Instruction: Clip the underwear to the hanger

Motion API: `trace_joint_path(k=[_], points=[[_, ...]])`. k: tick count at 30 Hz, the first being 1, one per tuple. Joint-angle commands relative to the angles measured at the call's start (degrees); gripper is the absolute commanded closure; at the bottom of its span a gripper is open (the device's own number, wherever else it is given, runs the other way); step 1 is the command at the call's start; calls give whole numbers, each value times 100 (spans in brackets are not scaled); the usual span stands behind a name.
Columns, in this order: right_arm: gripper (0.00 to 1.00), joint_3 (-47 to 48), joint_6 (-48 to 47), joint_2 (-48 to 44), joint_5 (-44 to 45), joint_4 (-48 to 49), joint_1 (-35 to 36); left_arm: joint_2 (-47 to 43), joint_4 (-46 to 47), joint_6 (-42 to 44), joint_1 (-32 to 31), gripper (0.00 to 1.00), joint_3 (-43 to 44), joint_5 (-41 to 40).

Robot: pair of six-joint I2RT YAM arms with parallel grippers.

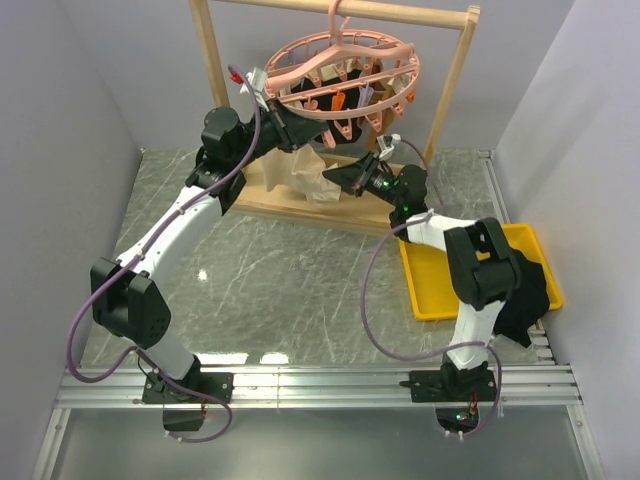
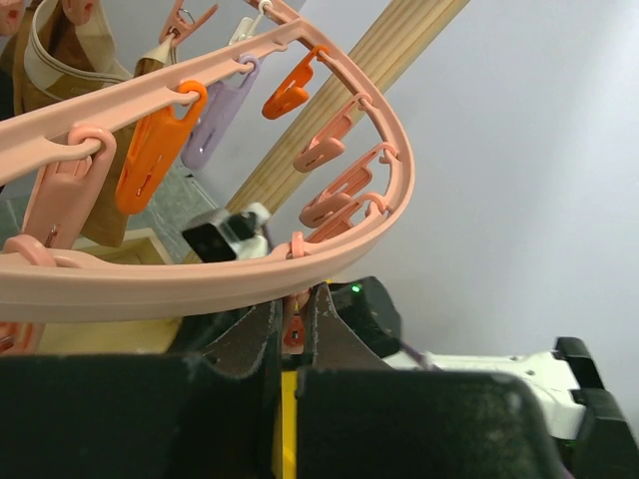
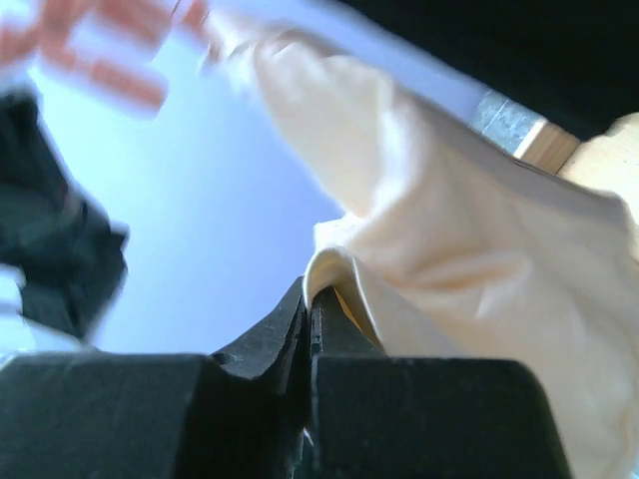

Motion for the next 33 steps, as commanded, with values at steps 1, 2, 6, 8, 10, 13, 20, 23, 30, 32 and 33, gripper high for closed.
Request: trace_joint_path(k=[1, 2, 6, 8, 10, 13, 20, 23, 30, 32, 33], points=[[100, -336, -1376, -404, -259, -680, 277, -86, 570, -1, 85, 100, 34, -67], [100, -459, -1570, -474, -268, -830, 331, -86, 588, -1, 85, 100, 34, -67], [100, -644, -3025, -947, -84, -1655, 717, -95, 588, 16, 103, 100, 17, -49], [100, -706, -3879, -1150, 231, -2121, 1076, -86, 562, -1, 103, 100, 25, -32], [100, -793, -5119, -1414, 705, -2501, 1315, -60, 553, 7, 103, 100, 69, -23], [100, -978, -6394, -1669, 1347, -2624, 1675, -60, 535, 25, 111, 100, 113, -23], [100, -829, -9232, -1679, 2500, -2695, 2440, -16, 544, -10, 112, 100, 157, 12], [100, -776, -10085, -1582, 2903, -2643, 2887, 2, 509, 16, 112, 100, 210, 39], [100, -338, -13548, -390, 4168, -2011, 3706, 2, 465, -19, 111, 100, 210, 91], [100, -48, -14363, -72, 4285, -1791, 3785, 2, 439, -10, 103, 100, 210, 91], [100, 49, -14630, 208, 4572, -1772, 3803, -16, 421, 16, 111, 100, 210, 91]])
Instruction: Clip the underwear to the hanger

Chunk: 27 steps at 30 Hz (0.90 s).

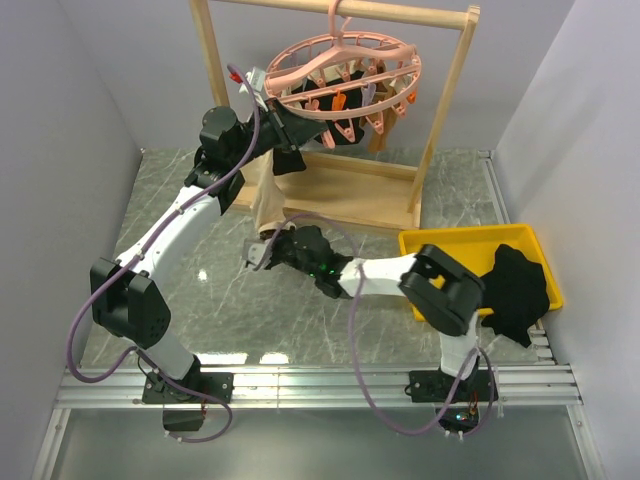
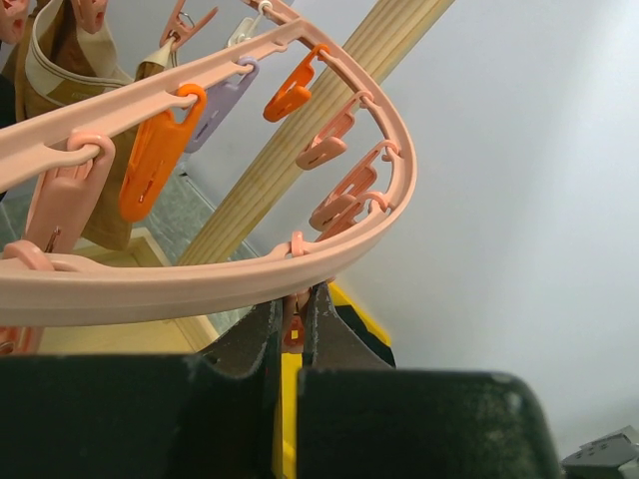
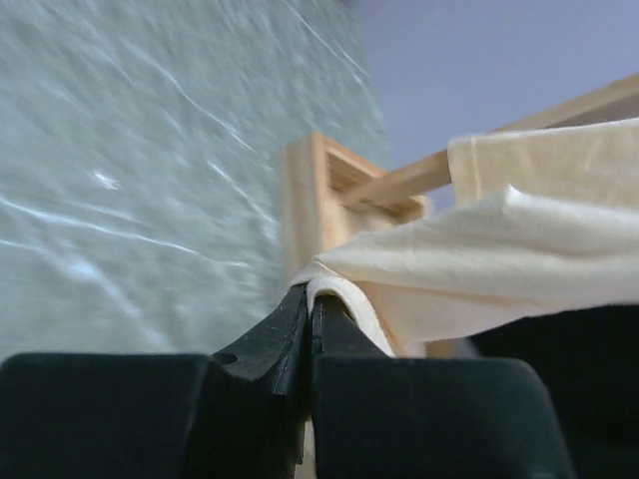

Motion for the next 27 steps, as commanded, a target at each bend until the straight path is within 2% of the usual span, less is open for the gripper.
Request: trace_joint_path(k=[1, 2, 5, 9, 10, 13, 18, 19, 27], points=[[100, 526, -2050, 593, 861, 455, 76, -25, 353, 27, 61, 100, 221, -84], [100, 580, -2470, 725, 914, 595, 85, -16, 353, 27, 53, 100, 221, -92], [100, 729, -2956, 1086, 1125, 1175, 76, -16, 327, 18, 61, 100, 247, -84], [98, 747, -2879, 1227, 1222, 1712, 85, -7, 344, 1, 61, 100, 274, -83], [87, 738, -2801, 1236, 1240, 1721, 85, -7, 353, 1, 61, 100, 282, -92], [72, 686, -2458, 1210, 1310, 1651, 68, 10, 344, 1, 61, 100, 300, -83], [55, 650, -2141, 1323, 1319, 1651, -11, 19, 379, -17, 61, 100, 282, -92], [49, 703, -2097, 1350, 1345, 1607, -29, 19, 388, -17, 61, 100, 291, -92], [34, 616, -1184, 1061, 1170, 625, -152, 54, 379, -43, 61, 100, 335, -83]])
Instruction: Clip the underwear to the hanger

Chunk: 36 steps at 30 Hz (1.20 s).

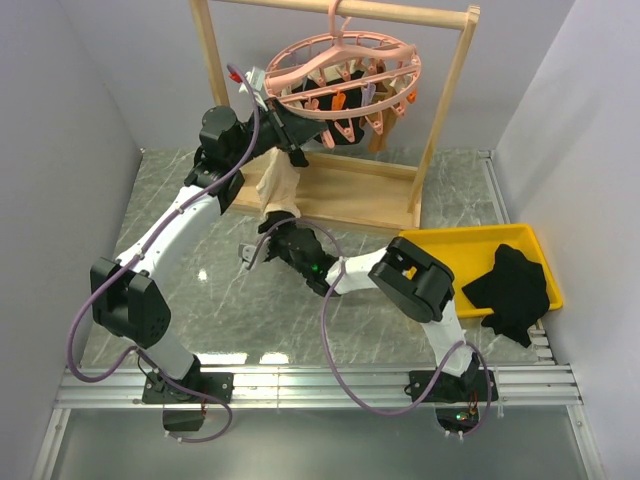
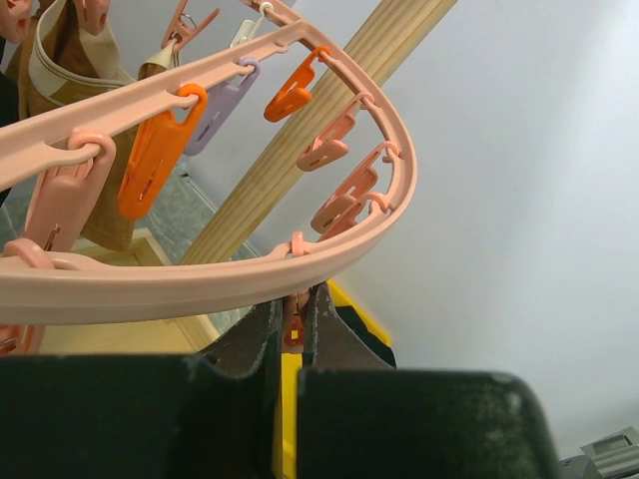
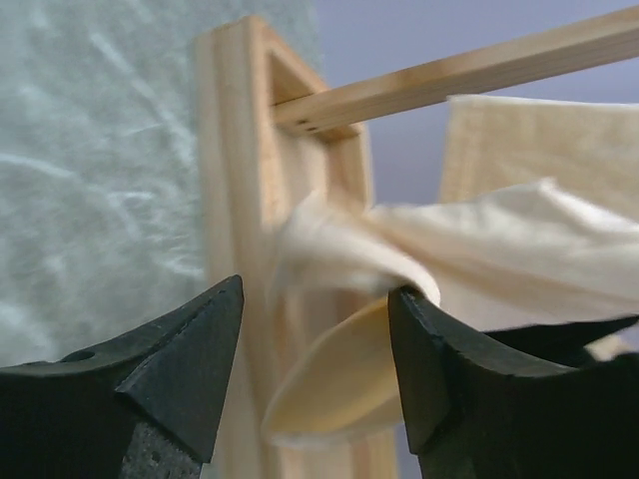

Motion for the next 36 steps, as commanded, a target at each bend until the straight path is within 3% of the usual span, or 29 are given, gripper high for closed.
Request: trace_joint_path(k=[1, 9, 13, 17, 21, 25, 31, 36], points=[[33, -16, 734, -306, -183, -520, -73, 37, 399, -43, 50, 100, 335, -88], [26, -412, 2017, -842, -553, -1347, -179, 81, 426, -70, 50, 100, 344, -88], [26, -465, 3305, -1202, -790, -1707, -380, 98, 434, -70, 59, 100, 344, -70], [26, -482, 4907, -1930, -1729, -2295, -1108, 90, 452, -78, 50, 100, 335, -70], [26, -667, 6691, -2380, -3343, -2314, -1934, 116, 478, -113, 50, 100, 362, -62], [26, -615, 8918, -2337, -4373, -1893, -2604, 134, 496, -140, 50, 100, 370, -53], [27, 272, 12013, -829, -5069, -761, -3184, 160, 478, -157, 50, 100, 458, -53], [25, 712, 13538, -79, -4667, 637, -3273, 134, 461, -131, 50, 100, 458, -53]])
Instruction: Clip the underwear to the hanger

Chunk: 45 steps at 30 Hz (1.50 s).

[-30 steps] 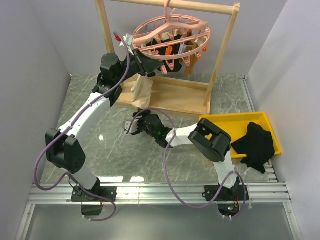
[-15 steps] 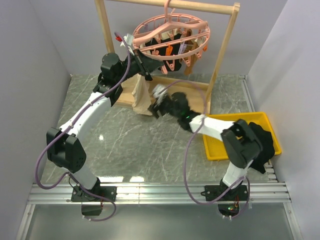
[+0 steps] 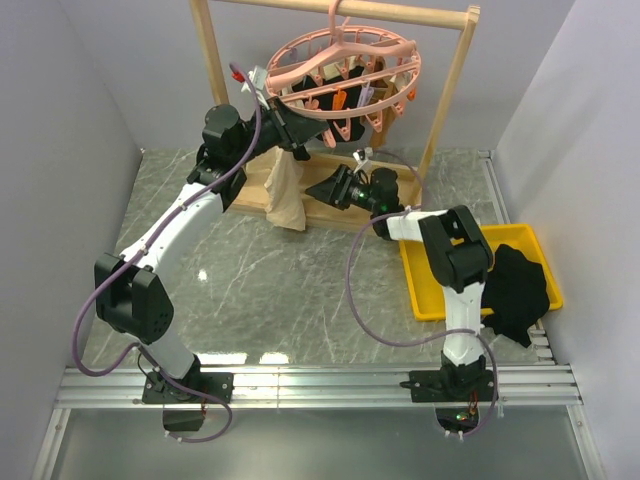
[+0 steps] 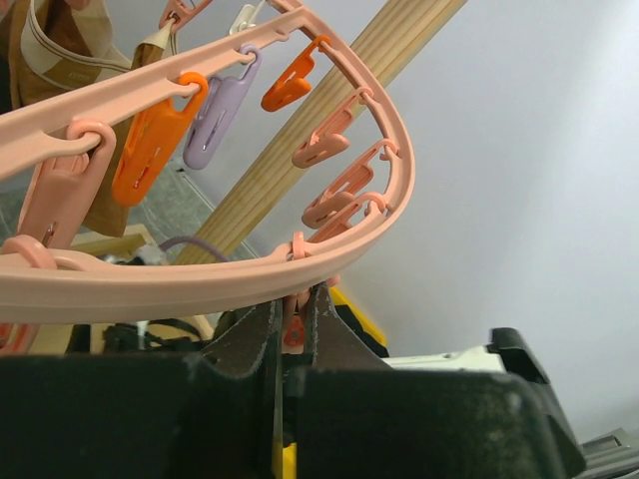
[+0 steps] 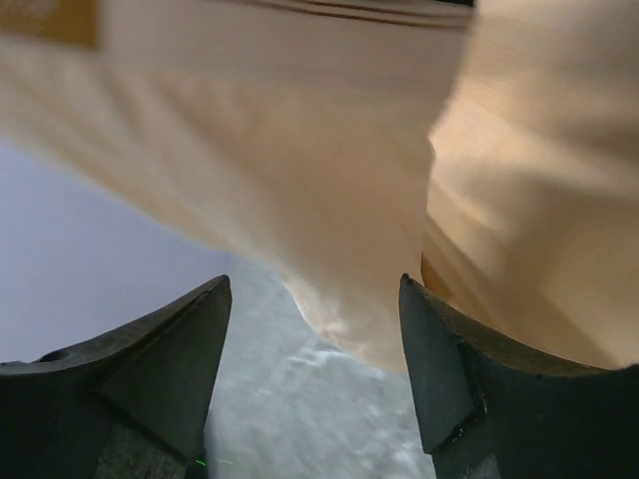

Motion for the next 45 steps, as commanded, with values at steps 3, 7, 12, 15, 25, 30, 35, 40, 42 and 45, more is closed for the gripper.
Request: trace_joint_path(k=[3, 7, 12, 15, 25, 30, 35, 40, 42, 45], points=[[25, 540, 2497, 601, 325, 1768, -99, -54, 439, 11, 33, 100, 340, -101], [25, 909, 3183, 1180, 563, 2270, -126, -55, 439, -7, 42, 100, 349, -83], [25, 1586, 3799, 1946, 746, 2649, -117, -19, 448, -33, 42, 100, 393, -83], [25, 1710, 3834, 2122, 861, 2745, -99, -28, 421, -50, 42, 100, 393, -83], [25, 2201, 4089, 2641, 1046, 2824, -56, 42, 404, -86, 42, 100, 454, -101], [25, 2518, 4300, 3018, 1073, 2842, 24, 77, 342, -68, 42, 100, 542, -83], [24, 2703, 4423, 3194, 1178, 2851, 102, 69, 412, -129, 42, 100, 490, -74], [24, 2931, 4625, 3405, 1292, 2877, 182, 95, 448, -182, 42, 100, 490, -57], [24, 3028, 4722, 3502, 1310, 2912, 234, 95, 421, -182, 42, 100, 498, -57], [24, 3099, 4819, 3581, 1380, 2842, 313, 86, 430, -165, 42, 100, 481, -65]])
